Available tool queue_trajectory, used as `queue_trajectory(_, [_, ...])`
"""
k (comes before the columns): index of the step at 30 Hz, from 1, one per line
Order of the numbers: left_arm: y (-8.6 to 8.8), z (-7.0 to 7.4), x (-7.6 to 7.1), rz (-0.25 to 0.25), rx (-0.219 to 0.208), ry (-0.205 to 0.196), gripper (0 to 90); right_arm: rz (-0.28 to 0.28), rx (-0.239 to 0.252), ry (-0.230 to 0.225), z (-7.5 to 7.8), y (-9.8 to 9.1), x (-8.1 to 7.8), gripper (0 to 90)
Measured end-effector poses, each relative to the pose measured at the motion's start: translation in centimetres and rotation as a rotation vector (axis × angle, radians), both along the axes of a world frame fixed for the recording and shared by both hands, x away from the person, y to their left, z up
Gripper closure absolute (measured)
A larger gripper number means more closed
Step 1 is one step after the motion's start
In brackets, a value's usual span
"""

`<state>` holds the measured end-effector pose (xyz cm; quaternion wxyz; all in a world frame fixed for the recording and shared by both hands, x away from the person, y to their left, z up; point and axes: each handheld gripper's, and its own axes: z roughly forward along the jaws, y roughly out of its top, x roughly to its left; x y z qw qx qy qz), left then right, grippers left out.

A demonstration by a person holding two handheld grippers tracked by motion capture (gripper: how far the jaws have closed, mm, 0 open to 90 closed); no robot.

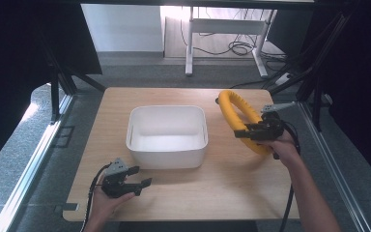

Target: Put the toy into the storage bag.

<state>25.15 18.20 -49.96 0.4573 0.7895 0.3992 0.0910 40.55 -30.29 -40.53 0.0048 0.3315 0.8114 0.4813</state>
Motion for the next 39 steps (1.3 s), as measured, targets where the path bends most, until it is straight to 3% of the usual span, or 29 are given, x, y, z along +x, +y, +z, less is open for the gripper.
queue_trajectory(3, [0.0, 0.0, 0.0, 0.001, 0.002, 0.001, 28.9, 0.006, 0.047, -0.01, 0.6, -0.2, -0.5, 52.1])
queue_trajectory(17, [0.1, 0.0, 0.0, 0.006, 0.006, -0.001, 28.9, 0.033, 0.17, -0.092, 3.3, 0.0, -2.6, 52.2])
queue_trajectory(26, [0.2, 0.0, -0.1, 0.011, 0.009, -0.004, 28.9, 0.054, 0.188, -0.137, 5.1, 0.5, -3.9, 52.1])
queue_trajectory(39, [0.7, 0.1, -0.1, 0.021, 0.004, -0.01, 28.9, 0.081, 0.192, -0.166, 6.1, 1.4, -4.8, 52.1])
